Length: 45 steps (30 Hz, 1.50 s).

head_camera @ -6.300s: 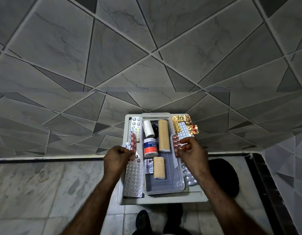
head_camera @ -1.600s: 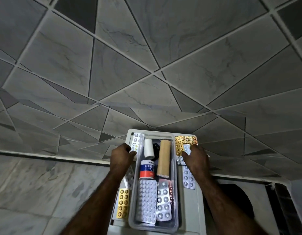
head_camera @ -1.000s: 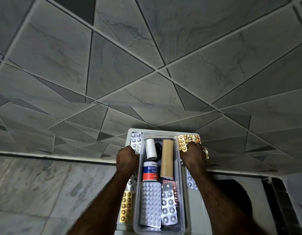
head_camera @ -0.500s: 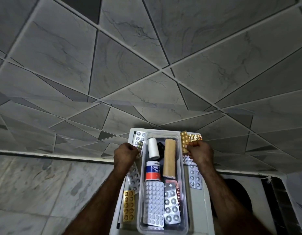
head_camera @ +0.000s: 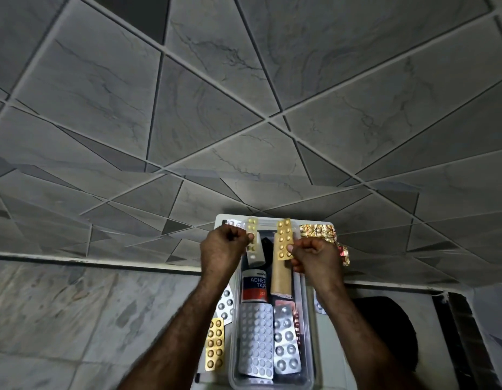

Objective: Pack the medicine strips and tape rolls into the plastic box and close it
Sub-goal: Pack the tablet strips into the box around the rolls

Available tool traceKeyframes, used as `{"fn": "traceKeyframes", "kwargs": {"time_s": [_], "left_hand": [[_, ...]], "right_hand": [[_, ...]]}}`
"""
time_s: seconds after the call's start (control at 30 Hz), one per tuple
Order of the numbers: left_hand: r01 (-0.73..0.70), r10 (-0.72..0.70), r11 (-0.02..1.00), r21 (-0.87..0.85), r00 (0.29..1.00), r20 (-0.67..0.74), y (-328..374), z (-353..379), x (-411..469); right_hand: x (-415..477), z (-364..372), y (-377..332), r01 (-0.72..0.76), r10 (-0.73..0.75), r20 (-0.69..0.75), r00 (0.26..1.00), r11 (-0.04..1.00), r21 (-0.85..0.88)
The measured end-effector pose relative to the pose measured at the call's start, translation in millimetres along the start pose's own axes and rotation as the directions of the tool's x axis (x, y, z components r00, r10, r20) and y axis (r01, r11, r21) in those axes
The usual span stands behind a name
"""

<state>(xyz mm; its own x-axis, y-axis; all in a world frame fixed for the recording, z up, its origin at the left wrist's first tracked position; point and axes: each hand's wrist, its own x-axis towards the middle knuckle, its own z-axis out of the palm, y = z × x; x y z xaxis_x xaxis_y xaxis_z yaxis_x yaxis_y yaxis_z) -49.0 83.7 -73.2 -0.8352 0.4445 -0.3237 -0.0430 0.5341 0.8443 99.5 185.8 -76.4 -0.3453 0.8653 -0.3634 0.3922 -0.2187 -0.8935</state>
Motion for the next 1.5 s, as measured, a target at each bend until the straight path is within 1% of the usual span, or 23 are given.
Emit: {"fn": "traceKeyframes", "kwargs": {"time_s": [0.1, 0.2, 0.27, 0.33, 0.43, 0.5, 0.6, 0.67, 0.73, 0.83, 0.93, 1.17, 1.27, 1.37, 1.43, 1.5], "left_hand": [[-0.016, 0.01, 0.992, 0.121, 0.999, 0.05, -0.5, 13.0, -0.6], [-0.007, -0.005, 0.988, 0.154, 0.997, 0.079, -6.9, 14.6, 3.7], [-0.015, 0.008, 0.989, 0.144, 0.999, 0.049, -11.7, 10.4, 8.2], [0.007, -0.007, 0.994, 0.111, 1.0, -0.008, -16.6, 3.4, 13.2], [0.041, -0.031, 0.992, 0.119, 0.996, -0.085, -28.2, -5.5, 23.4], [0.067, -0.052, 0.991, 0.119, 0.991, -0.124, -36.9, -10.8, 28.6], [0.108, -0.079, 0.968, 0.228, 0.988, -0.135, -47.2, -14.2, 31.2], [0.113, -0.083, 0.945, 0.306, 0.991, -0.11, -52.5, -12.0, 31.0], [0.095, -0.065, 0.925, 0.369, 0.994, -0.092, -54.2, -8.0, 30.3], [0.04, -0.007, 0.889, 0.456, 0.997, -0.073, -55.0, -2.3, 32.6], [0.004, 0.025, 0.852, 0.523, 0.998, -0.049, -57.1, 2.3, 36.2], [-0.061, 0.065, 0.77, 0.635, 0.998, 0.016, -51.5, 12.7, 36.9], [-0.039, 0.032, 0.762, 0.647, 0.999, 0.022, -53.1, 13.9, 39.0], [-0.003, -0.011, 0.788, 0.615, 1.0, 0.018, -53.0, 14.8, 41.5], [0.056, -0.063, 0.837, 0.544, 0.998, -0.006, -51.7, 15.4, 43.7], [0.11, -0.116, 0.865, 0.489, 0.993, -0.018, -53.8, 16.3, 48.3]], "right_hand": [[-0.9, 9.6, 0.8, -0.004, 0.007, 0.061, 0.998, 0.999, -0.047], [2.7, 11.9, 3.0, -0.01, 0.017, 0.089, 0.996, 0.997, -0.08], [5.5, 7.7, 4.4, -0.014, 0.02, 0.08, 0.997, 0.997, -0.073], [8.8, 0.6, 4.6, -0.014, 0.017, 0.055, 0.998, 0.998, -0.055], [16.5, -15.7, 5.2, -0.01, 0.007, -0.029, 1.0, 0.997, -0.078], [26.3, -28.6, 10.6, -0.03, 0.018, -0.098, 0.995, 0.992, -0.125], [42.4, -43.2, 23.2, -0.056, 0.009, -0.156, 0.988, 0.953, -0.298], [47.8, -46.7, 30.8, -0.065, 0.004, -0.135, 0.991, 0.892, -0.448], [49.8, -44.5, 38.7, -0.043, -0.014, -0.098, 0.995, 0.833, -0.552], [49.9, -35.8, 47.1, -0.009, -0.037, -0.064, 0.997, 0.795, -0.607], [52.3, -27.6, 54.9, -0.007, -0.051, -0.07, 0.996, 0.763, -0.646], [55.9, -22.7, 55.8, -0.03, -0.075, -0.135, 0.988, 0.761, -0.648], [54.5, -22.4, 54.1, -0.047, -0.075, -0.168, 0.983, 0.781, -0.622], [55.5, -23.2, 51.2, -0.066, -0.047, -0.185, 0.982, 0.827, -0.559], [56.5, -25.0, 49.4, -0.081, -0.013, -0.182, 0.983, 0.862, -0.501], [56.9, -26.5, 46.8, -0.091, 0.013, -0.171, 0.985, 0.886, -0.454]]}}
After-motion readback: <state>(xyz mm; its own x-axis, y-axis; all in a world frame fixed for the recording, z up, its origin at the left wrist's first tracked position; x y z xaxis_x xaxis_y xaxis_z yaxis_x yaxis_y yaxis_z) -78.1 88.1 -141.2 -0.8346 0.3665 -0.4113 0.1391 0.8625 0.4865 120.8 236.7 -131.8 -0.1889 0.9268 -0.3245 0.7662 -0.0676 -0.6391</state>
